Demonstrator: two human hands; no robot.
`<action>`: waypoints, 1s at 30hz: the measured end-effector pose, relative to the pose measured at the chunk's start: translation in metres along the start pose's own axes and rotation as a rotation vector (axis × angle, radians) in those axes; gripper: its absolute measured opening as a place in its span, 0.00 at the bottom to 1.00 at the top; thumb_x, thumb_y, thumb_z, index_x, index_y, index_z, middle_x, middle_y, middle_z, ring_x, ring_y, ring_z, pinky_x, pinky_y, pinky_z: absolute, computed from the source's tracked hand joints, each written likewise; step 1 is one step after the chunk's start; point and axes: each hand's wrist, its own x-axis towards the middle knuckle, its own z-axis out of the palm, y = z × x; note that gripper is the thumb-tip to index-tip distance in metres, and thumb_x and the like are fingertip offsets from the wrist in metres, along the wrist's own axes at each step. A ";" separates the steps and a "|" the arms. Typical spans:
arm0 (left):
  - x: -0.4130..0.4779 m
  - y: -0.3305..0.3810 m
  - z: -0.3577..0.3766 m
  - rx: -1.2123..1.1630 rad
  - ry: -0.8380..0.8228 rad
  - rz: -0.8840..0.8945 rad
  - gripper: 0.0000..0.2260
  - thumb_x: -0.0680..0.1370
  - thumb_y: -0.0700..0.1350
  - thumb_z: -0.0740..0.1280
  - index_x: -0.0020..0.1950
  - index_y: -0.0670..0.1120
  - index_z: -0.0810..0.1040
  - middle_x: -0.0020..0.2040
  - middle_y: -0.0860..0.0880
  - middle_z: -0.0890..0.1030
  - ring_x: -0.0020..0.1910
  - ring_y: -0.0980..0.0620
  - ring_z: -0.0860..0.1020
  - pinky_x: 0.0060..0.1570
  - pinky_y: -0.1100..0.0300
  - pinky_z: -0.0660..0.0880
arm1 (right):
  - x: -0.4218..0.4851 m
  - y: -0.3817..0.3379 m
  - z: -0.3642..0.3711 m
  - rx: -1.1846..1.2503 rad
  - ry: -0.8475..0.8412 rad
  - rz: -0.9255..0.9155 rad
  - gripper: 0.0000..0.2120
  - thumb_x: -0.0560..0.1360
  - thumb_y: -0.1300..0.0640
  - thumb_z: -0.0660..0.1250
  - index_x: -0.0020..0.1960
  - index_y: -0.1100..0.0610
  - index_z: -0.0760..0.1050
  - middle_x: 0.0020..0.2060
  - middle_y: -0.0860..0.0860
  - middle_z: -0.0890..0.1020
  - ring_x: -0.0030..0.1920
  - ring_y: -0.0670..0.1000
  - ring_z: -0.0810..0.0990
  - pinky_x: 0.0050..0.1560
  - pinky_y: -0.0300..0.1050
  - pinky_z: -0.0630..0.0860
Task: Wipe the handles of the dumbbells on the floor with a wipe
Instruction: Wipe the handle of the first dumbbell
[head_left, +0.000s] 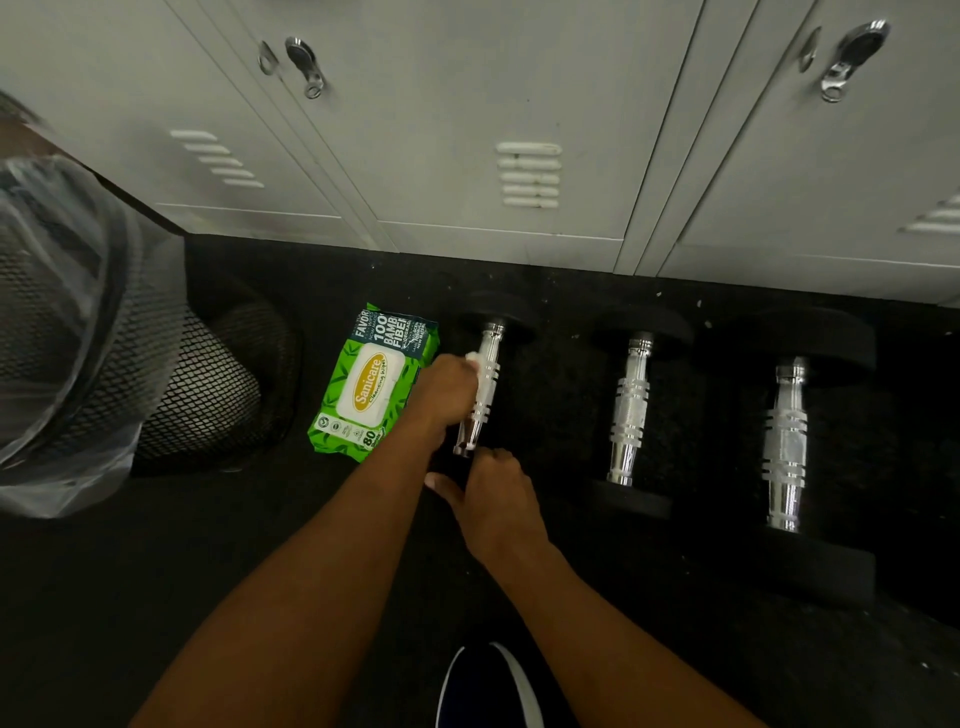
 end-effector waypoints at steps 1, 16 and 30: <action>0.003 0.006 -0.001 -0.043 0.006 0.010 0.20 0.82 0.49 0.57 0.49 0.34 0.79 0.52 0.32 0.80 0.54 0.36 0.78 0.49 0.51 0.73 | 0.000 0.000 0.000 -0.012 -0.004 0.003 0.31 0.74 0.39 0.64 0.66 0.62 0.69 0.62 0.58 0.74 0.64 0.55 0.72 0.63 0.48 0.72; -0.039 -0.012 -0.005 0.293 -0.060 0.161 0.17 0.85 0.43 0.50 0.58 0.35 0.75 0.58 0.34 0.78 0.58 0.35 0.76 0.56 0.48 0.69 | -0.003 -0.002 -0.003 0.027 0.010 -0.020 0.26 0.74 0.43 0.66 0.63 0.62 0.72 0.58 0.57 0.75 0.59 0.55 0.75 0.58 0.45 0.72; -0.011 0.001 0.000 0.095 0.060 -0.029 0.15 0.81 0.43 0.57 0.55 0.32 0.77 0.56 0.33 0.79 0.57 0.35 0.77 0.50 0.51 0.71 | -0.001 -0.002 -0.001 0.011 0.007 -0.009 0.28 0.75 0.42 0.65 0.65 0.62 0.71 0.61 0.58 0.75 0.63 0.56 0.73 0.63 0.47 0.71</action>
